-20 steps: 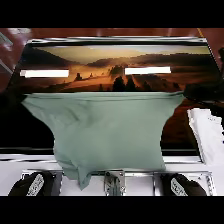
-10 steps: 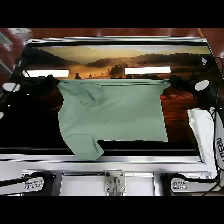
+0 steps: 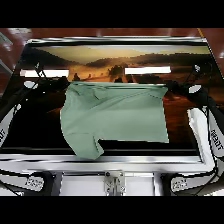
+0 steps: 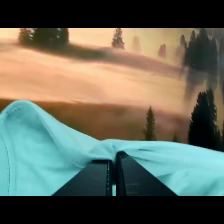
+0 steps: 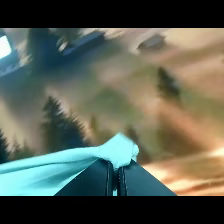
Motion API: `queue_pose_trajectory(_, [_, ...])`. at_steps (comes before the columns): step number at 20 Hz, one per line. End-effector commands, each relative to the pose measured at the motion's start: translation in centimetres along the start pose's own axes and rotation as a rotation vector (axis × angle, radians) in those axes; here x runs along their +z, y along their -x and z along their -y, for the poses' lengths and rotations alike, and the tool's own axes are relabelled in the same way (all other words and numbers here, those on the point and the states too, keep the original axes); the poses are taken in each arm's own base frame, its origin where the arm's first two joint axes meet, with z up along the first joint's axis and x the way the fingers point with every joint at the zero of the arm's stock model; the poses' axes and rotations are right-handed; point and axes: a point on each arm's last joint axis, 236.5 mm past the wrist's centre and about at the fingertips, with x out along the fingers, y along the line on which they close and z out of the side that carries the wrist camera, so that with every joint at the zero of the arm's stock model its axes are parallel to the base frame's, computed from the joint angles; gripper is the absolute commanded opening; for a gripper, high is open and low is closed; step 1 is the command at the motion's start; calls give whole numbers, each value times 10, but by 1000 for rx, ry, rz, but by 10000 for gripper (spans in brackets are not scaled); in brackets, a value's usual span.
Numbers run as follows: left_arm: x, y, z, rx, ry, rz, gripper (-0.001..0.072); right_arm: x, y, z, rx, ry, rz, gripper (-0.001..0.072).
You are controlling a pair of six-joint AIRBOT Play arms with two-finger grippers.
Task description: Fold the shirts.
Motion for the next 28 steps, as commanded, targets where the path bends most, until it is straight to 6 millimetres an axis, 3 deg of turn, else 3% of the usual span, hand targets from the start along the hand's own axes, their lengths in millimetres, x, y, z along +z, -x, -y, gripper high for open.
queue_pose_trajectory(1, [-29, 22, 14, -111, -13, -193, 34, -31, 20, -24, 77, 26, -158, 64])
queue_pose_trajectory(4, [-77, 51, -18, -40, 48, -442, 34, -78, 38, -37, 129, 4, -376, 64])
queue_pose_trajectory(7, [-112, 71, -42, 58, 34, -613, 33, -105, 48, -16, 45, 23, -498, 65])
queue_pose_trajectory(10, [-120, 66, -39, 60, 26, -625, 34, -113, 51, 4, -46, 1, -538, 64])
queue_pose_trajectory(16, [-112, 67, -49, 80, 60, -597, 34, -141, 37, 4, -30, -76, -620, 65])
queue_pose_trajectory(19, [-114, 66, -54, 90, 111, -602, 39, -143, 32, 4, -26, -91, -619, 90])
queue_pose_trajectory(20, [-118, 67, -52, 79, 121, -621, 143, -141, 32, 2, -21, -90, -613, 91])
queue_pose_trajectory(21, [-122, 71, -51, 73, 127, -644, 360, -138, 35, 1, -14, -82, -611, 191])
queue_pose_trajectory(22, [-125, 77, -49, 64, 135, -674, 466, -133, 43, -3, 6, -49, -619, 508])
queue_pose_trajectory(23, [-128, 87, -48, 52, 146, -712, 465, -127, 53, -7, 28, 1, -625, 596])
queue_pose_trajectory(25, [-128, 114, -46, 31, 182, -772, 466, -108, 83, 1, -5, 93, -637, 596])
queue_pose_trajectory(28, [-132, 165, -53, 55, 196, -818, 466, -104, 154, 62, -203, 172, -750, 588])
